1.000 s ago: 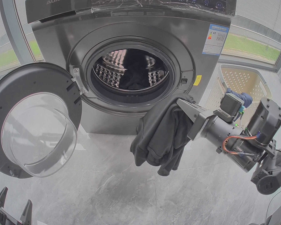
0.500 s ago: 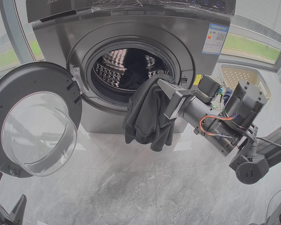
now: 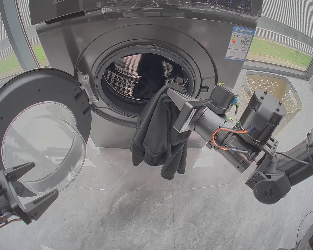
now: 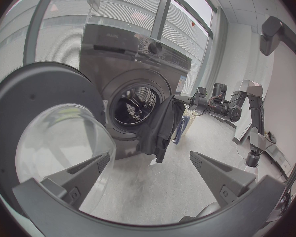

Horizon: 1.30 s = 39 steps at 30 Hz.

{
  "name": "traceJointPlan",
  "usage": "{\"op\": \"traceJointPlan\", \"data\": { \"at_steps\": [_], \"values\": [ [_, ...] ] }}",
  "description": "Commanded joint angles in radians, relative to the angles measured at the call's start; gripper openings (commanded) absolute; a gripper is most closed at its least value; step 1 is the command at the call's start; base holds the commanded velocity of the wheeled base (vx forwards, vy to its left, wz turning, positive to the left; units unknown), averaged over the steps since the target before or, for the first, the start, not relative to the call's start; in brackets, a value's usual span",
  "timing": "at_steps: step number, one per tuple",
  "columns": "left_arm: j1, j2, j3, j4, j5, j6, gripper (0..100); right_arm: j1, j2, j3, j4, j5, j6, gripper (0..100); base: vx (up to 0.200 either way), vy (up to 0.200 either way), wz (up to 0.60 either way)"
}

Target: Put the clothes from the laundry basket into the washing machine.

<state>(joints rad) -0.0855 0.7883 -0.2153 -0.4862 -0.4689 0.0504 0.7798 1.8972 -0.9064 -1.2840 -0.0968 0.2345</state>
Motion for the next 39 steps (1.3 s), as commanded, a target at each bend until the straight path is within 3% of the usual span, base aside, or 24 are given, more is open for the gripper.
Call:
{"op": "traceJointPlan", "data": {
  "at_steps": [1, 5, 9, 19, 23, 28, 39],
  "values": [
    [-0.138, 0.422, -0.024, -0.229, -0.002, 0.009, 100, 0.012, -0.027, 0.032, 0.0, 0.003, 0.002, 0, 0.0, 0.0, 0.0],
    [-0.18, 0.546, -0.036, -0.321, 0.006, 0.008, 100, 0.018, -0.037, 0.037, 0.0, 0.002, 0.002, 0, 0.0, 0.0, 0.0],
    [-0.207, 0.655, -0.082, -0.382, 0.044, 0.005, 100, 0.018, -0.038, 0.035, 0.0, 0.002, 0.002, 0, 0.0, 0.0, 0.0],
    [-0.276, 0.848, -0.228, -0.407, 0.089, -0.003, 100, 0.026, -0.041, 0.047, -0.001, -0.003, 0.002, 0, 0.0, 0.0, 0.0],
    [-0.28, 0.902, -0.266, -0.41, 0.093, -0.001, 100, 0.026, -0.046, 0.049, -0.001, -0.004, 0.002, 0, 0.0, 0.0, 0.0],
    [-0.284, 0.991, -0.32, -0.479, 0.098, -0.034, 100, 0.036, -0.047, 0.05, -0.001, -0.006, 0.002, 0, 0.0, 0.0, 0.0],
    [-0.289, 1.114, -0.412, -0.512, 0.115, -0.04, 100, 0.05, -0.046, 0.052, -0.001, -0.008, 0.002, 0, 0.0, 0.0, 0.0]
  ]
}}
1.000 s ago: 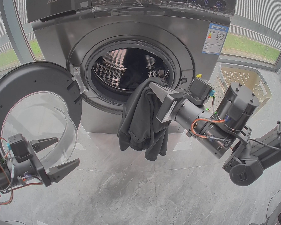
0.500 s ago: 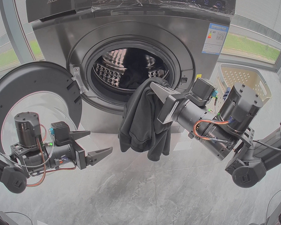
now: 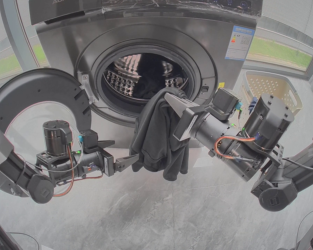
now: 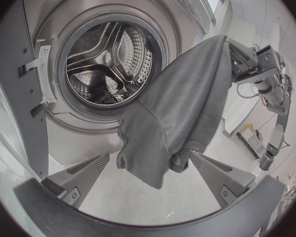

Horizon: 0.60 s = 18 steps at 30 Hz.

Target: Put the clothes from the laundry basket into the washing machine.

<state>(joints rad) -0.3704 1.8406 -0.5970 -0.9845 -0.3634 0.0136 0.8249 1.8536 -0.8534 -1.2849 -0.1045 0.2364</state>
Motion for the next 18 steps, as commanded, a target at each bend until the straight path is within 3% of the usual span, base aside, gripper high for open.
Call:
{"op": "traceJointPlan", "data": {
  "at_steps": [1, 4, 18],
  "values": [
    [-0.004, 0.075, -0.04, -0.026, 0.023, -0.003, 100, 0.005, -0.002, -0.001, -0.001, 0.0, 0.0, 0, 0.0, 0.0, 0.0],
    [-0.004, 0.111, -0.066, -0.063, 0.05, -0.009, 100, 0.01, -0.002, 0.001, -0.001, 0.0, 0.0, 0, 0.0, 0.0, 0.0],
    [-0.031, 0.173, -0.127, -0.112, 0.058, -0.018, 100, 0.016, 0.004, 0.001, -0.001, 0.0, 0.0, 0, 0.0, 0.0, 0.0]
  ]
}}
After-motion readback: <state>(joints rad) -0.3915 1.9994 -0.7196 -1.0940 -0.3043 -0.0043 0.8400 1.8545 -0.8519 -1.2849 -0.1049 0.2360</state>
